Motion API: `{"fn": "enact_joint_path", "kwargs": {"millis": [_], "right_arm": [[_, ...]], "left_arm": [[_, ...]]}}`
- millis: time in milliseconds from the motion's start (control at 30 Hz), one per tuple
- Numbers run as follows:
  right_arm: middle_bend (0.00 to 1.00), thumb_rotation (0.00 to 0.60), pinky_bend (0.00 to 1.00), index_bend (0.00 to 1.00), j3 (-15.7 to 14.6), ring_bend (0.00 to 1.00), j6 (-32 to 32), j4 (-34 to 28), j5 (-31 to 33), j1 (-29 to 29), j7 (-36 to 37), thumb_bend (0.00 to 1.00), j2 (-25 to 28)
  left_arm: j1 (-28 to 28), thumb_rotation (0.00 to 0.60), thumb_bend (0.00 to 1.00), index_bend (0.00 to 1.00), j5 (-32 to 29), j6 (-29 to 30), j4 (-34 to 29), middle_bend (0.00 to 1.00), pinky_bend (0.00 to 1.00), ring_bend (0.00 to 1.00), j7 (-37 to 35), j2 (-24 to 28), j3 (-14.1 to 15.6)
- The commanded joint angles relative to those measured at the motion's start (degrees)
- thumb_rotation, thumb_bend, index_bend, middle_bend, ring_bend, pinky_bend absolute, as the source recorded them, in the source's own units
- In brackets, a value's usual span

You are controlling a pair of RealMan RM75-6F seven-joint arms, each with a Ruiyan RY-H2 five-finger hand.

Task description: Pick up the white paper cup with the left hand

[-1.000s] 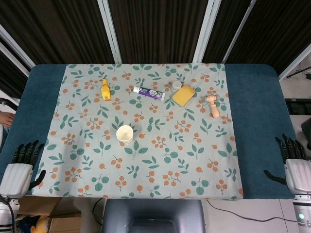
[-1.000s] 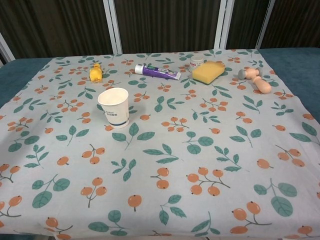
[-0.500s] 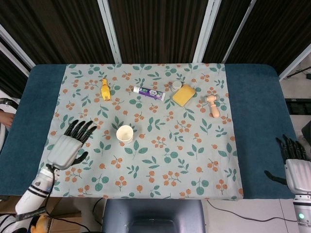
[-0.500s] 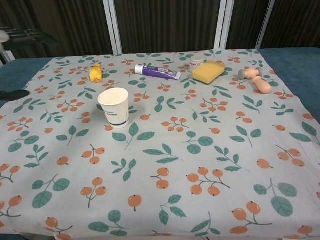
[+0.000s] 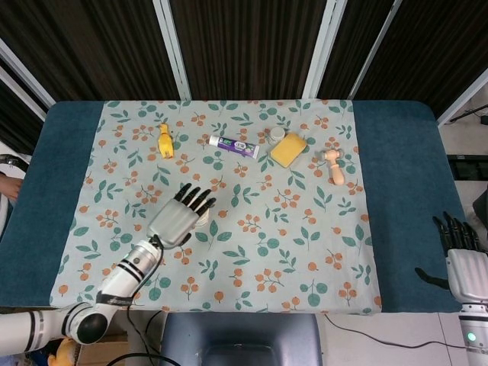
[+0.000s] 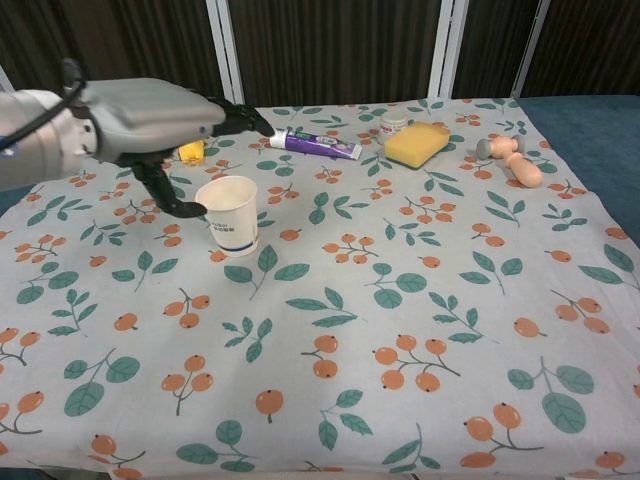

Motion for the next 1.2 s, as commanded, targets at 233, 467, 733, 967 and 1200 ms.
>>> {"fn": "enact_joint_path", "kwargs": {"millis": [233,467,733,967,1200], "right_arm": [[0.0,0.6,0.0,0.0,0.23,0.0,-0.53,0.52,0.95,-0.06,0.27,0.02,-0.1],[0.0,0.6,0.0,0.0,0.23,0.0,-0.72,1.29,1.47,-0.32,1.05,0.02,-0.26],[0.0,0.6,0.0,0.0,0.29,0.0,-1.39,2.04,1.86,-0.23,1.82,0.02,-0.46],[0.0,0.6,0.0,0.0,0.24,0.0,-2.26,1.81,2.29,0.01,1.12,0.02,-0.41],[0.0,0.6,0.0,0.0,0.16,0.0,-3.43,1.19,3.01,0.31,0.09,0.02,-0.36]], "left_arm": [[-13.23,0.6,0.28,0.0,-17.73,3.63,8.41,0.0,0.0,0.0,12.69,-10.76,3.14],[-17.24,0.6,0.27,0.0,-23.21,9.45,13.89,0.0,0.0,0.0,20.09,-14.19,6.59],[-18.65,0.6,0.27,0.0,-29.17,9.5,16.88,0.0,0.0,0.0,21.63,-15.01,8.28],[-18.46,0.6,0.31,0.04,-27.05,8.78,18.47,0.11,0.0,0.0,18.83,-15.76,9.44],[-16.96,0.6,0.36,0.29,-20.88,8.27,18.74,0.3,0.0,0.01,12.54,-15.52,9.8]]}}
